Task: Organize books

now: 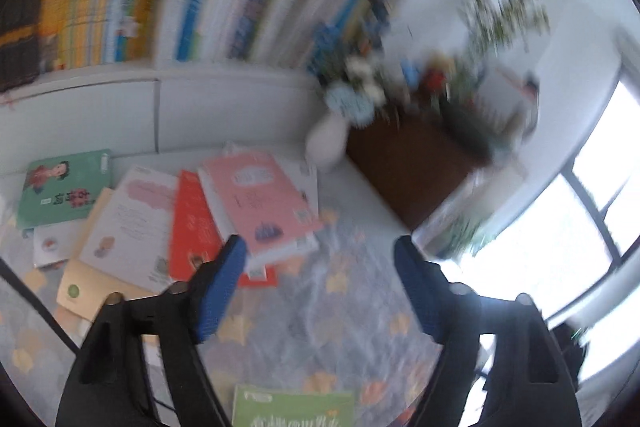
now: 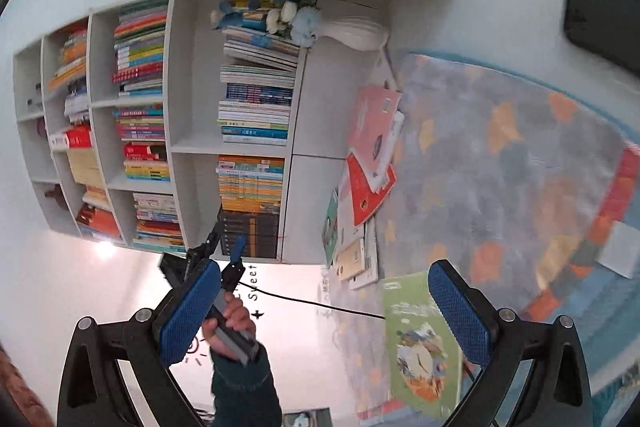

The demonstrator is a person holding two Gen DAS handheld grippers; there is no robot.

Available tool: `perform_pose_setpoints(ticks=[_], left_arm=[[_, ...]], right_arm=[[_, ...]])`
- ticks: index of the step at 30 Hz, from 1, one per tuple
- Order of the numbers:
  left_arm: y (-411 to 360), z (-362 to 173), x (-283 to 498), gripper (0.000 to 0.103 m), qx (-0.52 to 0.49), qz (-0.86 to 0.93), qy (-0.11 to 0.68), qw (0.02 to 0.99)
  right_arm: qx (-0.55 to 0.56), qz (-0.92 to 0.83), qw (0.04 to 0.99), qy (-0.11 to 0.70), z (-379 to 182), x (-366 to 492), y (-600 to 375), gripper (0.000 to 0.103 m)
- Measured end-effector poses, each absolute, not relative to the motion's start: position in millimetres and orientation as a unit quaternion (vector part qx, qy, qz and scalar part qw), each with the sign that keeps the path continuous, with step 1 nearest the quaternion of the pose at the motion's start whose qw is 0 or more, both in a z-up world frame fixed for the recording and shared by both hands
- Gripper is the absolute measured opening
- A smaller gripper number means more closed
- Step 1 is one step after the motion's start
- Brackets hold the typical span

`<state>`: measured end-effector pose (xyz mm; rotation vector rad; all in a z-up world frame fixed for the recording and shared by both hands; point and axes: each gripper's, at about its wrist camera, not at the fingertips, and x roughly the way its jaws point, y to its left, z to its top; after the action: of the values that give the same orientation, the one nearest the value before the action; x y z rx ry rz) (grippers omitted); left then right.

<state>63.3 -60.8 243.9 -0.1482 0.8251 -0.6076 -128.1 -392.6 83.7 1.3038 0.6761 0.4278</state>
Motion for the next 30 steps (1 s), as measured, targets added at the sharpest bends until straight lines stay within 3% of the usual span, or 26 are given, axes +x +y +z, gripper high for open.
perform_pose_setpoints(ticks=[6,9,15,18,25,27,30], left_arm=[[-119,198,38,0.086,0.114,-0.256,0.362,0.889],[-135,192,68,0.086,0.135,-0.246,0.35,0.894],[-160,255,140,0.087,-0.006,-0.287,0.362,0.887],[-188,276,158,0.094,-0.047,-0.36,0.391,0.845],[-280,302,141,0.096,-0.032,-0.467,0.396,0.79],[-300,305,130,0.102,-0.061,-0.484,0.392,0.78],[-329,291,108,0.102,-0.059,-0.519,0.423,0.74]], right_arm=[[0.626,0.284,0.711,0.148,97,-117,-344,0.103],[0.627,0.271,0.721,0.113,99,-120,-342,0.103],[0.652,0.231,0.71,0.132,81,-128,-359,0.103],[0.64,0.216,0.726,0.132,81,-133,-372,0.103],[0.595,0.235,0.757,0.132,87,-120,-390,0.103],[0.597,0.251,0.754,0.106,95,-111,-396,0.103],[0.578,0.285,0.763,0.049,116,-95,-402,0.103]])
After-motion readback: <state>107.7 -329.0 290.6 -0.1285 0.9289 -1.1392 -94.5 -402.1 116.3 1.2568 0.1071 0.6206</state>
